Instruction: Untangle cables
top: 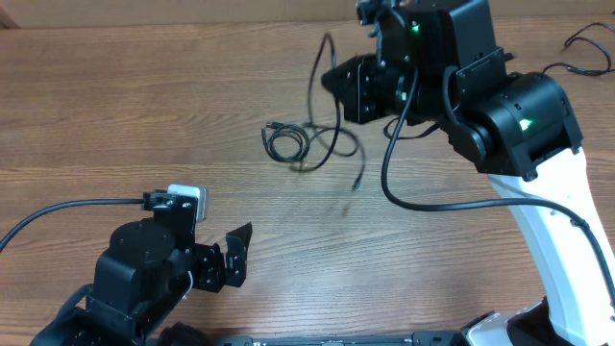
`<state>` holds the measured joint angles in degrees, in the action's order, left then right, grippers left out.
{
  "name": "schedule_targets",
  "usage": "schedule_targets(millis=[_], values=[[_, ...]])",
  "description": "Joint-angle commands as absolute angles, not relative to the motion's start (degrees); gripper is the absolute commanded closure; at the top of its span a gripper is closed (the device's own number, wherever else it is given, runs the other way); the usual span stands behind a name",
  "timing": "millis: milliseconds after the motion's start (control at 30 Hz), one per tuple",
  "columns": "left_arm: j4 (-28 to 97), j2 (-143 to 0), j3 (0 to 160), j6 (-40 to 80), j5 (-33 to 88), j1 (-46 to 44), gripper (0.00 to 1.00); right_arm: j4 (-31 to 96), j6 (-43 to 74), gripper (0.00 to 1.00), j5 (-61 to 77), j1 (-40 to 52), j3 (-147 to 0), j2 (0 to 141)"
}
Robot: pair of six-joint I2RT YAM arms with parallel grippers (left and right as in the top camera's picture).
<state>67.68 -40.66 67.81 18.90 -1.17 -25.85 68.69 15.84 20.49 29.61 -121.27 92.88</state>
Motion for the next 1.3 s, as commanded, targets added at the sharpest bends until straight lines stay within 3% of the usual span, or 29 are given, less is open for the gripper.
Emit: schedule_targets(millis=[0,233,467,967,1067,1267], values=[[67.0,-40.8,67.7,18.1,-1.8,-25.9,0.00,69.0,12.5,0.96,30.1,29.5,-122.2,93.4],[64.7,-40.8,67.7,27.0,4.1,-25.9,0.00,70.9,11.9,0.96,31.7,29.6,-122.2,93.6],[54.0,-42.7,67.7,27.1,1.8,-25.9,0.00,71.0,11.5,0.96,38.9,29.6,-122.2,93.6],[42.1,-64.4,67.7,23.8,8.8,-25.4,0.00,72.8,11.5,0.96,42.6,29.5,-122.2,93.6],[41.0,-67.9,67.7,22.7,10.6,-24.4,0.08,72.8,11.5,0.96,42.6,29.5,-122.2,93.6],[42.4,-71.6,67.7,22.4,10.4,-21.6,0.47,72.5,11.5,0.96,42.5,29.5,-122.2,93.6]])
